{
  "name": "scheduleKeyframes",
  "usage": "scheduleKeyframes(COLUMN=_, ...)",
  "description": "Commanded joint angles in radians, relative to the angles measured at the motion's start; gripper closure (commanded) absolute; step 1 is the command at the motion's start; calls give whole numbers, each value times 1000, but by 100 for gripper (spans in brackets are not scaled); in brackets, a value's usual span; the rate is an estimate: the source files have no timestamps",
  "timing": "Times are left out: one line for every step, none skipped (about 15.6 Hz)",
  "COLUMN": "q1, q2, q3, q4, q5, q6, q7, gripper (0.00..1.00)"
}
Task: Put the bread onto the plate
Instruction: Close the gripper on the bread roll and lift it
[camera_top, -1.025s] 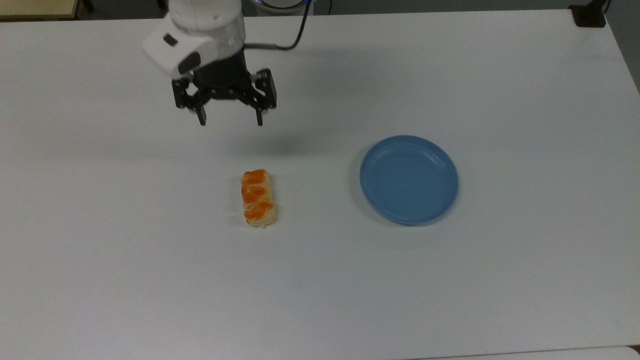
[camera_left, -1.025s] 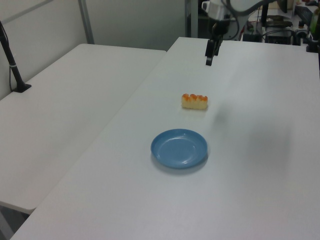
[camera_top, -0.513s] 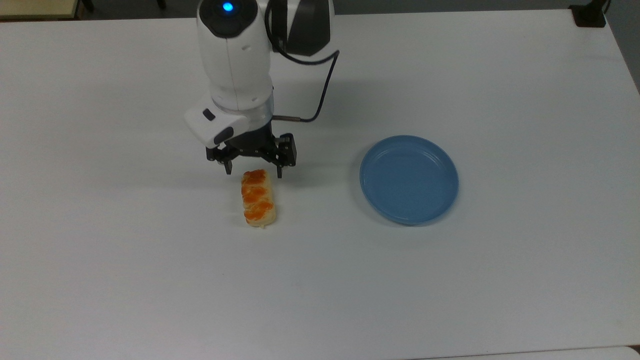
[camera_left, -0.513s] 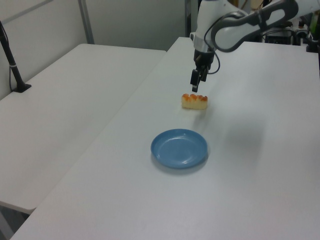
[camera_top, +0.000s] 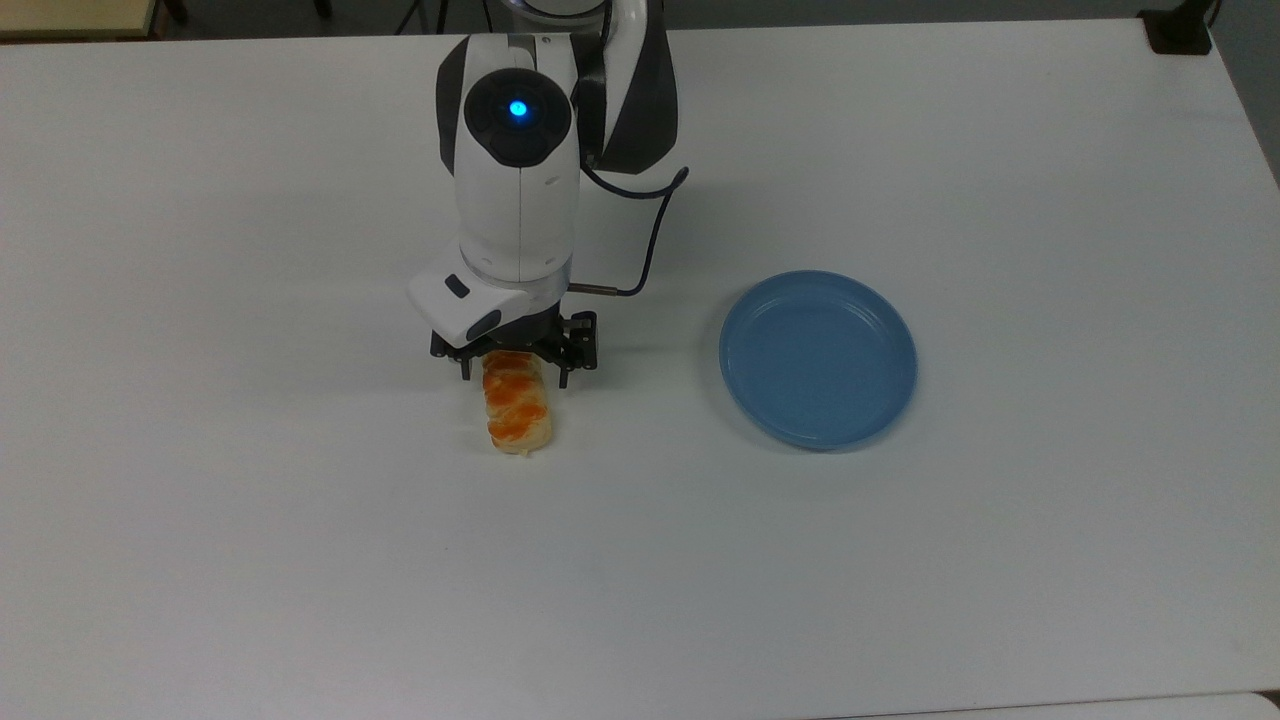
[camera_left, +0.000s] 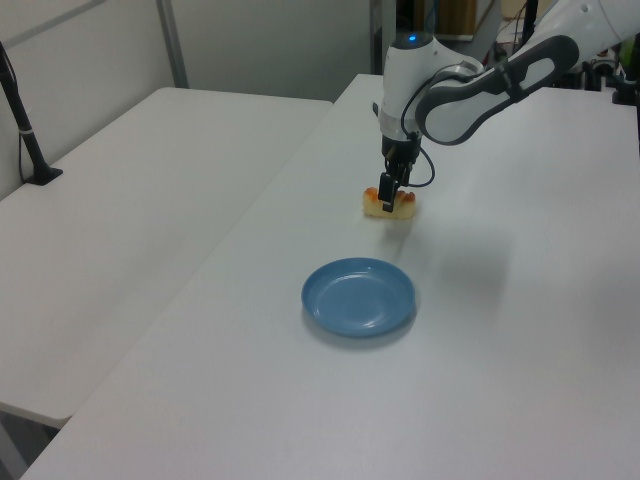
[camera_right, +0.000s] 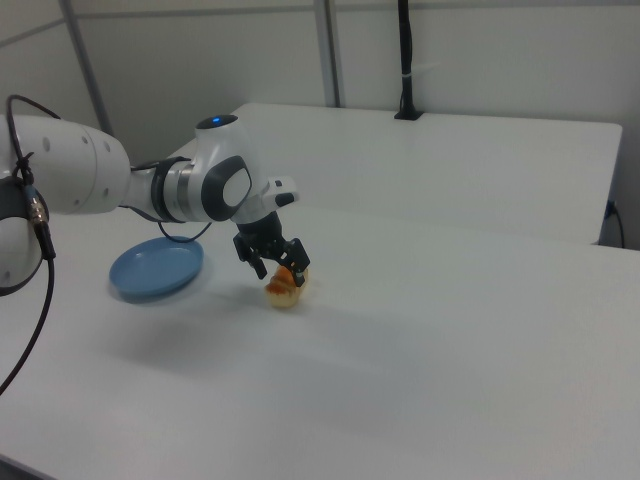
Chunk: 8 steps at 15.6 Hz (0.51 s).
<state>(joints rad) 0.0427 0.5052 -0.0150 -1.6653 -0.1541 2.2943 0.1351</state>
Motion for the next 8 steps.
scheduleKeyframes(q1=-3, q2=18, q3=10, q4=-19, q5=-82, q6=59, q7=99, gripper=36)
scheduleKeyframes(q1=-4, q2=16, q3=18, q4=-19, q5=-96, q6=59, q7=119, gripper=59)
scheduleKeyframes(q1=-6, q2=15, q3=24, q4=-19, q5=-101, q6=57, q7=135, gripper=64)
scheduleKeyframes(q1=-6, q2=12, q3=27, q4=-19, q5=-101, q6=56, q7=138, gripper=70)
scheduleKeyframes(q1=-6, q2=9, q3=29, q4=-17, q5=-101, q6=48, q7=139, gripper=72)
scheduleKeyframes(q1=-6, q2=0, q3=33, q4=-17, q5=-101, q6=44, q7=140, gripper=72)
scheduleKeyframes(q1=-4, q2=-16, q3=44, q4=-19, q5=-99, q6=28, q7=141, gripper=72)
scheduleKeyframes(q1=-4, q2=-39, q3=67, q4=-17, q5=-101, q6=-14, q7=146, gripper=72)
